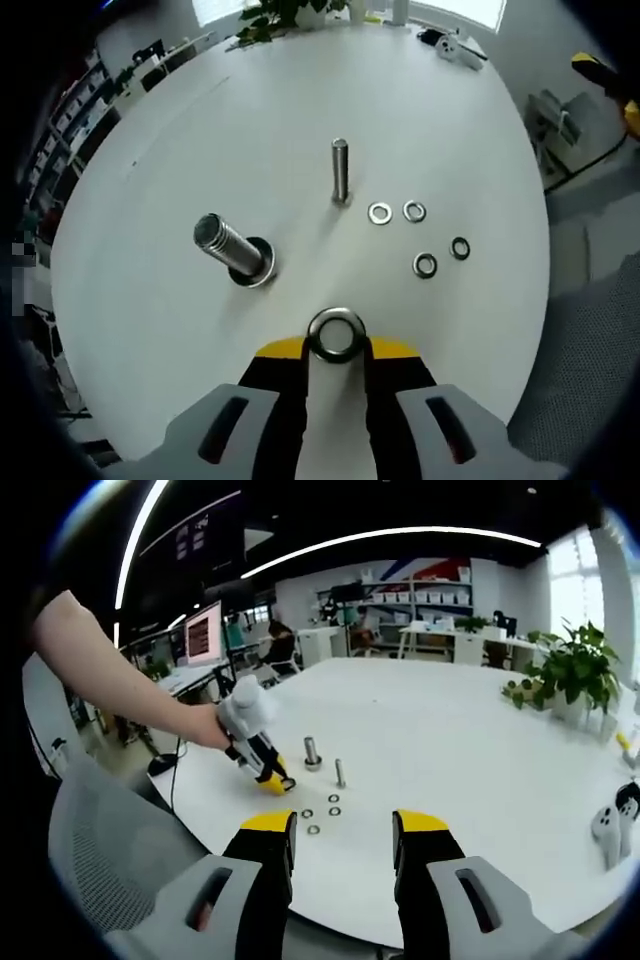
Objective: Place the washer onto the threaded stud by aligning its center hole with the stud, sliding it down to the base, and recovering from edge contact or off-axis alignment until the washer reaches the visible bottom stop.
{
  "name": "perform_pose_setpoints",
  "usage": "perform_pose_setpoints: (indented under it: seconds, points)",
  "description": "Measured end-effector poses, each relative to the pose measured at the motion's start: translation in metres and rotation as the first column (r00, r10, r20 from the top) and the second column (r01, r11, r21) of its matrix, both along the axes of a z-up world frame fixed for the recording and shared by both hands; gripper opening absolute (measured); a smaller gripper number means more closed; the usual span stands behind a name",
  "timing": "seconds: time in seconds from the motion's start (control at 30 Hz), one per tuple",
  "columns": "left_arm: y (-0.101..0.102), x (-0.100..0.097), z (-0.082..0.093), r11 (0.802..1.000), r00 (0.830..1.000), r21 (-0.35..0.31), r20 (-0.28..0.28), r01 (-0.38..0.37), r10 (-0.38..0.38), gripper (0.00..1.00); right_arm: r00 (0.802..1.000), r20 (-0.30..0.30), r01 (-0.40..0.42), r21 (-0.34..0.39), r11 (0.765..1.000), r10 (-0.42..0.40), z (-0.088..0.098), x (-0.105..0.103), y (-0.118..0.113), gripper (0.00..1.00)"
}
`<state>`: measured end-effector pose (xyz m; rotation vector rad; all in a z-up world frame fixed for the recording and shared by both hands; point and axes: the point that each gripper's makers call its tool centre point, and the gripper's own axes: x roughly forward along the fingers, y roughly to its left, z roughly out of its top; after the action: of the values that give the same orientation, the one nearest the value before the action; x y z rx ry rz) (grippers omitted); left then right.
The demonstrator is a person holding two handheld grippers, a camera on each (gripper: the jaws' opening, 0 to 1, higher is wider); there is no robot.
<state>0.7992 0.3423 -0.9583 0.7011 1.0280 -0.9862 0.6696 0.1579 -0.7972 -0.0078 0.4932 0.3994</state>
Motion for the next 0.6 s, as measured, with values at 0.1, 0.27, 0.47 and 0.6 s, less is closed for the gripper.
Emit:
perform_pose_setpoints:
  seconds: [0.1,0.27,0.47,0.6]
  points:
    - [0.000,0.003,0.006,1.000,1.000,-0.004,0.020,0.010,-0.010,0.19,1.000,-0.002,0.000,0.002,1.000,0.000,0.000,0.000,0.000,0.41]
    - [-0.005,0.009,0.027,0.998,0.996,-0.017,0.071,0.053,-0.052,0.19,1.000,-0.001,-0.002,0.005,1.000,0.002,0.000,0.000,0.001,0.41]
    - [-0.009,0.029,0.050,0.998,0.992,-0.036,0.115,0.057,-0.053,0.19,1.000,0.003,0.002,0.010,1.000,-0.002,0.001,0.001,0.000,0.41]
    - [-0.015,0.038,0.059,0.997,0.991,-0.047,0.124,0.057,-0.051,0.19,1.000,0.007,0.009,0.016,1.000,-0.009,0.002,0.001,-0.001,0.41]
